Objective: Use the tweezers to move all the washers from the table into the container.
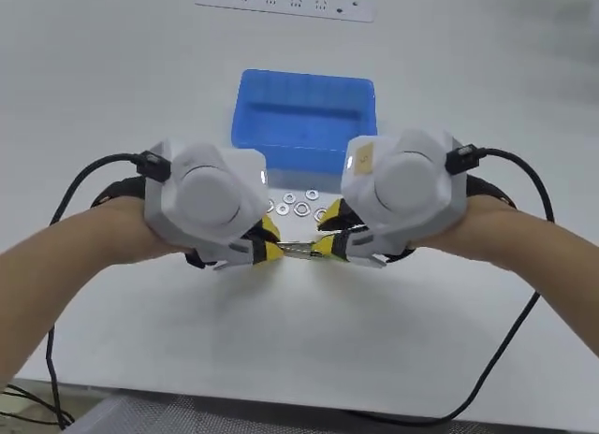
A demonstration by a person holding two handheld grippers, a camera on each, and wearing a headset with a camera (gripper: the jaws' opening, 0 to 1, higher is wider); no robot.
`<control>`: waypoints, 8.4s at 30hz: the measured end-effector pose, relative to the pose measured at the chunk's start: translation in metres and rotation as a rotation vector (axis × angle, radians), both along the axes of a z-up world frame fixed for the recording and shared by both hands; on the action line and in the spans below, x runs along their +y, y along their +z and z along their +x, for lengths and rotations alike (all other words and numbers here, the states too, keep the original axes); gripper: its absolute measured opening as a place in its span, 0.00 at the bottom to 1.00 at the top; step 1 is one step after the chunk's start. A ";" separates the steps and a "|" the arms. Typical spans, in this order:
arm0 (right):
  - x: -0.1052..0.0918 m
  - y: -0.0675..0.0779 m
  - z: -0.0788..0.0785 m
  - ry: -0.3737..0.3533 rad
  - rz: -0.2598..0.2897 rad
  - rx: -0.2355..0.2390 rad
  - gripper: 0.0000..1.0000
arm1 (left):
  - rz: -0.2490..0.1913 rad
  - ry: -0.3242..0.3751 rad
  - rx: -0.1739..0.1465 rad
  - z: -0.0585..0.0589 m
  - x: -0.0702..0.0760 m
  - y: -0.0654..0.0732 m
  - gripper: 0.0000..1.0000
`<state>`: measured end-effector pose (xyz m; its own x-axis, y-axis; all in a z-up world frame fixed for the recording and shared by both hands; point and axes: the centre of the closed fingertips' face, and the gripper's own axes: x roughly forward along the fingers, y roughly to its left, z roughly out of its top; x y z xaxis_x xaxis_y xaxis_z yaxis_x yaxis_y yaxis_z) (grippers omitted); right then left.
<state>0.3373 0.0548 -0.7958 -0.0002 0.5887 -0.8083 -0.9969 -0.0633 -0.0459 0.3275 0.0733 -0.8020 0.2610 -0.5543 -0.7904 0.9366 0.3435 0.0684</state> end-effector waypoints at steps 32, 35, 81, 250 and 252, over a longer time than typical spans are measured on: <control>0.002 -0.012 -0.009 0.138 -0.038 -0.036 0.09 | 0.085 -0.098 -0.004 0.000 0.000 -0.003 0.06; 0.003 -0.011 -0.008 0.113 0.014 -0.023 0.08 | 0.081 -0.088 0.006 0.001 0.001 0.001 0.06; -0.013 0.025 -0.012 0.031 0.238 -0.089 0.08 | -0.305 -0.013 -0.129 -0.007 -0.062 0.087 0.06; 0.005 0.049 0.019 -0.074 0.321 -0.039 0.10 | -0.495 0.287 -0.148 0.002 -0.005 0.099 0.72; 0.003 0.057 0.024 -0.066 0.321 -0.062 0.10 | -0.504 0.317 -0.155 -0.001 -0.001 0.099 0.79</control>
